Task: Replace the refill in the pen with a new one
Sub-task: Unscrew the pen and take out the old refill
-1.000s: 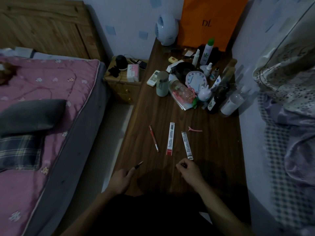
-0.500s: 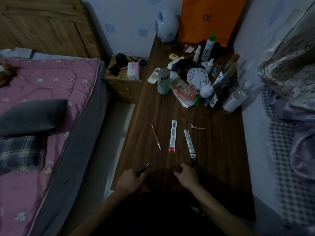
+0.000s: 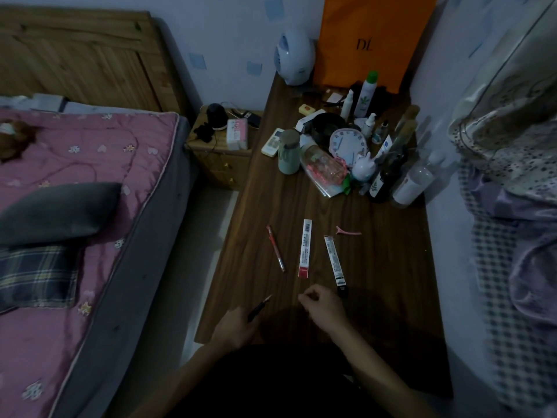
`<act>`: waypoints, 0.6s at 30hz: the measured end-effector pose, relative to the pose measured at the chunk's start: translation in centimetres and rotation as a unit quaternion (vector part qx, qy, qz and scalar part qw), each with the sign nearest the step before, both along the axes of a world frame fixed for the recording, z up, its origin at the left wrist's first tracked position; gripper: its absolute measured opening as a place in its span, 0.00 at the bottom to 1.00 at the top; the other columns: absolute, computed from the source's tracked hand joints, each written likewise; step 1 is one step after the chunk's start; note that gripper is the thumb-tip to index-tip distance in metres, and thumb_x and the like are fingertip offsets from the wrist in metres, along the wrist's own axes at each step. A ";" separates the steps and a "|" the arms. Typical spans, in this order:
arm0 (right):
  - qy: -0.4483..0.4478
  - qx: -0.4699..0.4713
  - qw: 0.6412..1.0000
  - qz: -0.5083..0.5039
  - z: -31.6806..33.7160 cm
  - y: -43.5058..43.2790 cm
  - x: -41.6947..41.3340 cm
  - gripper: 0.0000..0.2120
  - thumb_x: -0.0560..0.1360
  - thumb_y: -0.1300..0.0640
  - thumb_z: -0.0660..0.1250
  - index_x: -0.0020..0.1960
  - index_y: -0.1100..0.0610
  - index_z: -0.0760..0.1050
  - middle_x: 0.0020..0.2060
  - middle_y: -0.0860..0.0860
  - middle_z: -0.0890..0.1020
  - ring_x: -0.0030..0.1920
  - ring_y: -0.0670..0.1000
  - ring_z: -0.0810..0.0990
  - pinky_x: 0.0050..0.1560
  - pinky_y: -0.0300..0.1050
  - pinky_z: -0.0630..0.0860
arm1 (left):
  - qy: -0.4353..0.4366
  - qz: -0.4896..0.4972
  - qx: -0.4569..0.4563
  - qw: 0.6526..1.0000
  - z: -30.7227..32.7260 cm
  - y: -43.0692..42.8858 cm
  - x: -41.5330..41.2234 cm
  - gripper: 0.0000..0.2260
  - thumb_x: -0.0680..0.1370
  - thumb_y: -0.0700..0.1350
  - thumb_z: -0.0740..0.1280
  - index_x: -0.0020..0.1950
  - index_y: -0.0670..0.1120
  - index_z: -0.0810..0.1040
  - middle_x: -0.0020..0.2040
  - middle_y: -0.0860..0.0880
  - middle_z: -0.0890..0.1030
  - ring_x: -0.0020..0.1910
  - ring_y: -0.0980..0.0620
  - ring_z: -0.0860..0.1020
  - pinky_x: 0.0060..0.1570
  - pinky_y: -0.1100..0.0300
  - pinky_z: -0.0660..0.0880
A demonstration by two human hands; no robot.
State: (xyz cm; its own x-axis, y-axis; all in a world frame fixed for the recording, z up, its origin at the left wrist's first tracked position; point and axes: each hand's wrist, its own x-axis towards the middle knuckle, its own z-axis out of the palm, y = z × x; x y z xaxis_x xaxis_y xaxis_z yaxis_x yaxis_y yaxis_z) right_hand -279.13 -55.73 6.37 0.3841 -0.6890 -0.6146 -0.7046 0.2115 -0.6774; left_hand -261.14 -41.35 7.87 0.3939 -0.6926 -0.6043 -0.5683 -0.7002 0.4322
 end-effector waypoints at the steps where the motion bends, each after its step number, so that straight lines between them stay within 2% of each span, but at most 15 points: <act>1: -0.034 0.007 0.999 0.003 0.8 0.1 0.6 0.04 0.76 0.49 0.70 0.44 0.49 0.79 0.40 0.46 0.83 0.37 0.44 0.82 0.37 0.39 0.75 | -0.001 -0.004 -0.008 1.000 0.1 -0.1 -0.1 0.19 0.78 0.58 0.60 0.54 0.46 0.82 0.39 0.49 0.81 0.42 0.50 0.83 0.38 0.57 0.74; 4: -0.111 0.027 0.993 0.013 2.7 0.8 2.0 0.06 0.77 0.51 0.70 0.47 0.54 0.80 0.36 0.47 0.81 0.28 0.40 0.78 0.31 0.32 0.74 | -0.016 -0.032 -0.023 0.999 0.4 -0.6 -0.5 0.20 0.79 0.58 0.61 0.49 0.43 0.81 0.39 0.45 0.83 0.43 0.48 0.83 0.38 0.56 0.72; 6: -0.136 0.034 0.990 0.024 3.2 1.3 2.7 0.09 0.77 0.51 0.69 0.47 0.57 0.79 0.34 0.49 0.80 0.26 0.39 0.76 0.29 0.29 0.72 | -0.011 -0.048 -0.037 0.998 0.7 -0.8 -0.6 0.20 0.79 0.58 0.60 0.48 0.43 0.81 0.39 0.44 0.83 0.42 0.48 0.83 0.39 0.55 0.72; 8: -0.127 0.032 0.990 0.055 3.4 1.7 3.0 0.12 0.77 0.47 0.68 0.45 0.57 0.79 0.33 0.49 0.79 0.28 0.40 0.76 0.31 0.32 0.72 | 0.002 -0.061 -0.048 0.997 1.2 -1.0 -0.6 0.20 0.80 0.59 0.59 0.47 0.44 0.80 0.39 0.43 0.83 0.42 0.47 0.83 0.39 0.55 0.72; 11: -0.091 -0.014 0.992 0.092 2.9 2.1 3.3 0.21 0.77 0.40 0.65 0.37 0.57 0.75 0.30 0.49 0.76 0.31 0.44 0.75 0.36 0.42 0.70 | 0.013 -0.085 -0.060 0.994 1.7 -1.2 -0.9 0.18 0.80 0.59 0.58 0.52 0.48 0.80 0.42 0.41 0.84 0.42 0.47 0.83 0.41 0.55 0.74; 14: -0.102 -0.028 0.992 0.073 2.3 2.4 3.4 0.22 0.76 0.41 0.66 0.33 0.57 0.72 0.27 0.49 0.72 0.29 0.46 0.71 0.35 0.44 0.66 | 0.016 -0.087 -0.057 0.994 1.9 -1.3 -1.1 0.20 0.79 0.61 0.58 0.51 0.47 0.80 0.42 0.40 0.84 0.43 0.45 0.83 0.43 0.52 0.75; 16: -0.119 -0.018 0.991 0.054 2.1 2.6 3.3 0.25 0.75 0.41 0.67 0.34 0.62 0.73 0.27 0.52 0.72 0.29 0.47 0.71 0.34 0.45 0.66 | 0.018 -0.088 -0.059 0.994 2.0 -1.4 -1.1 0.20 0.80 0.60 0.57 0.52 0.47 0.80 0.42 0.41 0.84 0.43 0.46 0.83 0.43 0.53 0.75; 18: -0.125 -0.014 0.991 0.047 2.1 2.6 3.1 0.23 0.75 0.42 0.68 0.33 0.60 0.73 0.27 0.53 0.72 0.27 0.47 0.71 0.33 0.45 0.66 | 0.019 -0.093 -0.063 0.993 1.9 -1.4 -1.1 0.19 0.80 0.60 0.58 0.54 0.48 0.80 0.44 0.43 0.84 0.44 0.48 0.83 0.44 0.53 0.75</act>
State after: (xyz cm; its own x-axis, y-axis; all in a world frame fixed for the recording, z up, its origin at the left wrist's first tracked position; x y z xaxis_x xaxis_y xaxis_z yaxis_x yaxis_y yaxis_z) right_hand -275.99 -53.09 8.44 0.5853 -0.6577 -0.4742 -0.5304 0.1317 -0.8374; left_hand -262.27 -42.75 9.77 0.2305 -0.8229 -0.5193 -0.6652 -0.5228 0.5331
